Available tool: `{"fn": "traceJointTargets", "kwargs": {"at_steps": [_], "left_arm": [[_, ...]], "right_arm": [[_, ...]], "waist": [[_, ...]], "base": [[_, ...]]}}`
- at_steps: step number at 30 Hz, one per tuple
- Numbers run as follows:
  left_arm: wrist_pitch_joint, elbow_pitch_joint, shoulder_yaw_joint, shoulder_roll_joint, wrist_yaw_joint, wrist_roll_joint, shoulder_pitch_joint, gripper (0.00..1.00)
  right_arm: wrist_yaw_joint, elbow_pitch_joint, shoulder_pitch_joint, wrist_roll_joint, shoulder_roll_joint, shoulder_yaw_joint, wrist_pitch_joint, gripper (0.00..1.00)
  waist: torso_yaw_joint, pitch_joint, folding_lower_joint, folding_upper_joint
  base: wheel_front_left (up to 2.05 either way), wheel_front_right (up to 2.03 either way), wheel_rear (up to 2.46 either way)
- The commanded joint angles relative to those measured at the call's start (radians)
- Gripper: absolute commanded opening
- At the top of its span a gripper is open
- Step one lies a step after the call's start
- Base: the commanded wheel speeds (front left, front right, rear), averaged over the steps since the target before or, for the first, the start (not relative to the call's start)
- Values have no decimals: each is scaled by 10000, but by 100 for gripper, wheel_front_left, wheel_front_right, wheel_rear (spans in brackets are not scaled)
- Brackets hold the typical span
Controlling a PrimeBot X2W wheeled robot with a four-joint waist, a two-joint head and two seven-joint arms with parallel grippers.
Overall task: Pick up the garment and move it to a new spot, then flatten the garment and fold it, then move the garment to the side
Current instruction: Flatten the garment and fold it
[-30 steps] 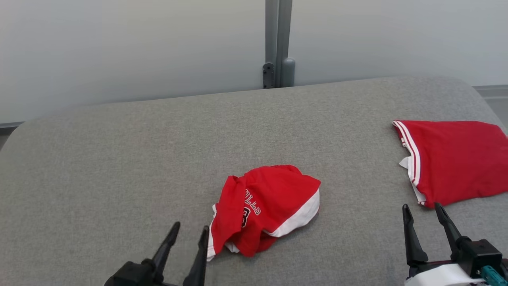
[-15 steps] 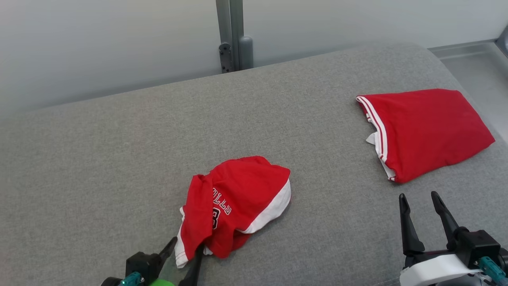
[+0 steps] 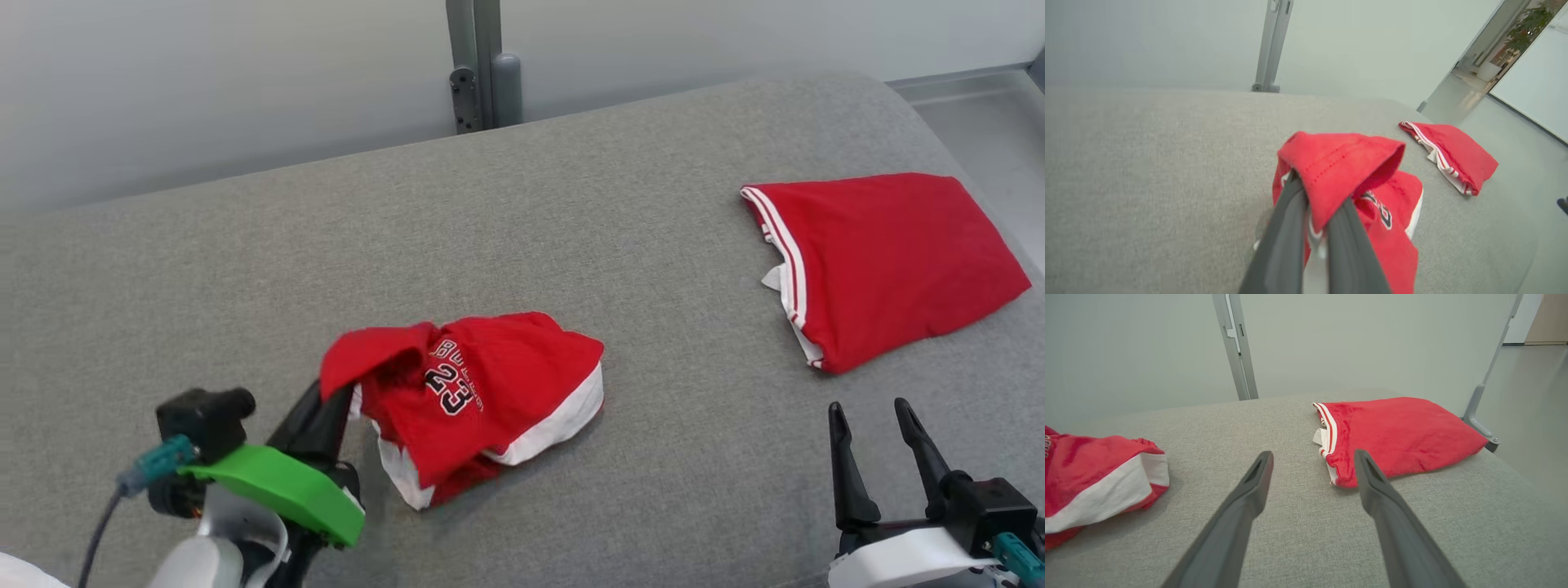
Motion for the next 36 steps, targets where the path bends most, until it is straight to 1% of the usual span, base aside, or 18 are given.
{"fn": "traceJointTargets", "kwargs": {"at_steps": [1, 3, 5, 7, 9, 11, 16, 19, 21, 24, 27, 29, 30, 31, 32, 33, 35, 36], "left_arm": [[264, -562, 124, 144, 180, -50, -310, 0], [761, -1442, 332, 336, 460, -82, -721, 0], [1313, -2121, 410, 384, 684, -193, -1222, 0], [1743, -2496, 431, 296, 951, -157, -1863, 0], [2142, -2629, 212, 167, 1232, 171, -2542, 0], [2322, -2627, -6, -254, 1558, 288, -3138, 0], [2161, -2352, -669, -1378, 2061, 768, -4327, 0], [2017, -1834, -1458, -1863, 2230, 745, -4620, 0], [1796, -1229, -2049, -1978, 2342, 785, -4729, 0], [1213, -16, -3083, -2077, 2441, 537, -4600, 0], [460, 946, -4387, -2088, 2593, -365, -4312, 0], [11, 1564, -5391, -2069, 2577, -862, -4312, 0], [-260, 1793, -5785, -2065, 2651, -1235, -4246, 0], [-547, 1959, -6218, -2066, 2624, -1439, -4292, 16], [-803, 2135, -6618, -2082, 2570, -1668, -4373, 100], [-998, 2342, -6878, -2061, 2648, -1993, -4433, 100], [-1159, 2483, -7445, -2080, 2449, -2596, -4595, 100], [-1042, 2643, -7696, -2070, 2463, -2898, -4646, 100]], "right_arm": [[-3, -2, 51, 23, -3, 36, 2, 100], [-3, 26, -26, 5, -5, 82, 2, 100], [-3, 54, -98, 3, -30, 128, 2, 100], [-3, 85, -152, 21, -56, 168, 2, 100], [-3, 129, -265, 19, -54, 280, 2, 100], [-3, 180, -410, 28, -52, 436, 2, 100], [-3, 315, -480, 176, -26, 746, 2, 100], [-3, 406, -577, 231, -20, 796, 2, 100], [-3, 452, -702, 233, -6, 882, 2, 100], [-3, 517, -870, 287, -6, 943, 2, 100], [-3, 616, -1031, 377, -2, 1065, 2, 100], [-3, 671, -1165, 514, 7, 1120, 2, 100], [-2, 699, -1201, 565, 2, 1145, 2, 100], [-3, 722, -1216, 621, 4, 1182, 2, 100], [-2, 755, -1231, 676, 4, 1231, 2, 100], [-2, 781, -1250, 718, 5, 1271, 2, 100], [-2, 807, -1277, 798, 4, 1285, 2, 100], [-3, 809, -1263, 845, 3, 1248, 2, 100]], "waist": [[453, -183, 0, -1], [682, -240, 0, -1], [881, -292, 0, -1], [1040, -319, 0, -1], [1109, -295, 0, -1], [1068, -256, 0, -1], [785, -153, 0, -1], [470, 5, 0, -1], [176, 184, 0, -1], [-282, 429, 0, -1], [-755, 660, 0, -1], [-1046, 806, 0, -1], [-1172, 854, 0, -1], [-1292, 916, 0, -1], [-1411, 977, 0, -1], [-1500, 1015, 0, -1], [-1624, 1050, 0, -1], [-1649, 1052, 0, -1]], "base": [[0, 0, 0], [0, 0, 0], [0, 0, 0], [0, 0, 0], [0, 0, 0], [0, 0, 0], [0, 0, 0], [0, 0, 0], [0, 0, 0], [0, 0, 0], [0, 0, 0], [0, 0, 0], [0, 0, 0], [0, 0, 0], [0, 0, 0], [0, 0, 0], [0, 0, 0], [0, 0, 0]]}}
